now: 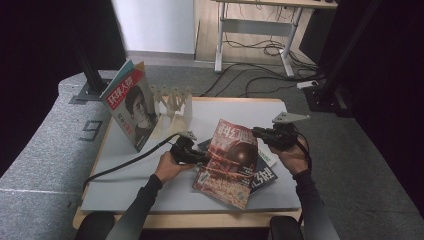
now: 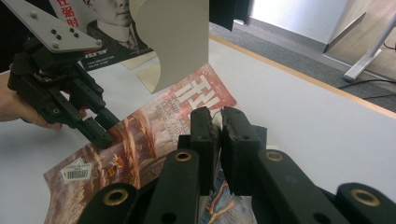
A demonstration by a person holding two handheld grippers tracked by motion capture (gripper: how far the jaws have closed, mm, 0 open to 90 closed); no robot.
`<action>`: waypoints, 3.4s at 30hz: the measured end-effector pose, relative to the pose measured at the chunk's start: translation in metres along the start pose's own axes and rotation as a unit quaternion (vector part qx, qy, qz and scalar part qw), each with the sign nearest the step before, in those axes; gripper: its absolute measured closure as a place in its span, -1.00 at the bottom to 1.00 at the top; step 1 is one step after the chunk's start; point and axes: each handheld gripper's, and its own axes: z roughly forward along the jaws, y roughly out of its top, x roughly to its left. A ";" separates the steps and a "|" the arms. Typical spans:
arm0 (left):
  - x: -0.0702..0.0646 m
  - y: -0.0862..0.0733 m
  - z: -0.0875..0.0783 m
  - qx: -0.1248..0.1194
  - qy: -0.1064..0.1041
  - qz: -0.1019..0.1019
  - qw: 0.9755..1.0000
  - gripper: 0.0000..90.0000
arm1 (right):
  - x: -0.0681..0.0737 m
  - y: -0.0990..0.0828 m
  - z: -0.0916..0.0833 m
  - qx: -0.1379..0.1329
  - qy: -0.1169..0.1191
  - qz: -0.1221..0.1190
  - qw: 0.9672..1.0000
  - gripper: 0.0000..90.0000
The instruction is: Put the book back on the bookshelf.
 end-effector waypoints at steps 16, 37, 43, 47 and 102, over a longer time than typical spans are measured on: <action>-0.008 -0.004 -0.012 0.017 0.001 0.002 1.000 0.71 | 0.001 -0.001 0.001 0.002 0.001 0.002 1.000 0.83; -0.033 -0.013 -0.041 0.020 0.017 0.058 0.998 0.79 | 0.001 -0.001 -0.006 -0.010 0.001 0.002 1.000 0.85; -0.030 -0.027 -0.051 -0.011 -0.004 0.050 0.999 0.85 | 0.003 -0.002 -0.007 -0.006 0.009 -0.008 1.000 0.83; -0.034 -0.030 -0.056 -0.012 0.001 0.057 0.998 0.86 | 0.006 -0.002 -0.004 -0.005 0.006 -0.018 1.000 0.81; -0.041 -0.032 -0.084 -0.082 0.020 0.070 0.994 0.89 | 0.029 -0.012 0.005 -0.016 0.121 -0.008 0.992 0.78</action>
